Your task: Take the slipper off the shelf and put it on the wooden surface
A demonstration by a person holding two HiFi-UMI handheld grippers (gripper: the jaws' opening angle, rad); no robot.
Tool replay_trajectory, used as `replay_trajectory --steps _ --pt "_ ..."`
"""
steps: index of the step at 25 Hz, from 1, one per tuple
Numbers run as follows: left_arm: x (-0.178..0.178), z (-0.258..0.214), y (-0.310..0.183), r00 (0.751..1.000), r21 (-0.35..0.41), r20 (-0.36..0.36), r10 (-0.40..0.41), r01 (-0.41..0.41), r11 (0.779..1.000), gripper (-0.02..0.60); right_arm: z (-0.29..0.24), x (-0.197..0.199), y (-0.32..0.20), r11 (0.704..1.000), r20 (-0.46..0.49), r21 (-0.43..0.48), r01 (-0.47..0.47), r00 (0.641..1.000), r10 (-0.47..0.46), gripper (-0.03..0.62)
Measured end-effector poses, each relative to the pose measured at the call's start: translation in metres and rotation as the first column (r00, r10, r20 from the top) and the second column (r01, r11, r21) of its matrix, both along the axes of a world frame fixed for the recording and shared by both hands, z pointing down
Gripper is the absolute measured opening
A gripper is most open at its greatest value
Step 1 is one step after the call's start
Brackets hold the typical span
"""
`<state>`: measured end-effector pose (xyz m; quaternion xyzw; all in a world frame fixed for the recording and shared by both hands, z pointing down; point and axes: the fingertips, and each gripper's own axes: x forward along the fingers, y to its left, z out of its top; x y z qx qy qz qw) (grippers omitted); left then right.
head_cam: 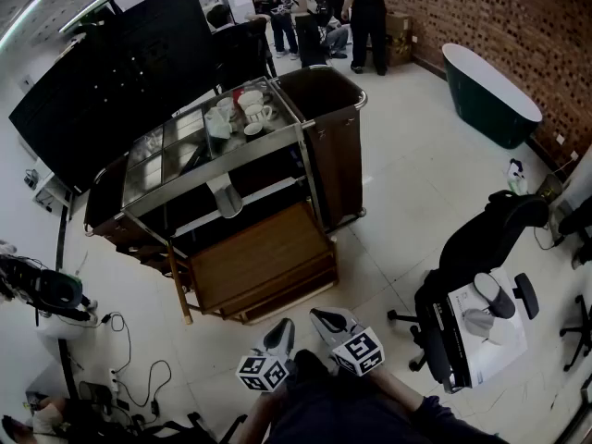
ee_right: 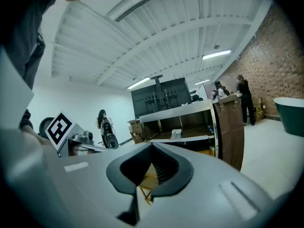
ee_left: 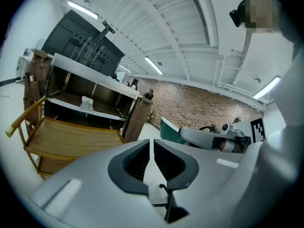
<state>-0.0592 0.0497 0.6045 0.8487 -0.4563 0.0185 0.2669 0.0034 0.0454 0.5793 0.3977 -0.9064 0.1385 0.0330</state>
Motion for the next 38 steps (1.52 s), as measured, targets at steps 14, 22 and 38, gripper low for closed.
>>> replay_trajectory --steps 14,22,38 --pt "-0.089 0.040 -0.245 0.967 0.024 0.197 -0.159 0.158 0.987 0.074 0.018 -0.038 -0.195 1.000 -0.011 -0.014 -0.018 1.000 0.018 -0.002" --pt "-0.146 0.079 -0.469 0.919 0.011 0.307 -0.246 0.256 0.967 0.167 0.016 -0.081 -0.343 0.999 -0.021 -0.050 -0.014 1.000 0.013 -0.002" --pt "-0.202 0.172 -0.614 0.857 -0.070 0.414 -0.305 0.365 0.929 0.046 0.049 -0.118 -0.464 0.993 -0.020 -0.115 -0.026 1.000 0.024 -0.002"
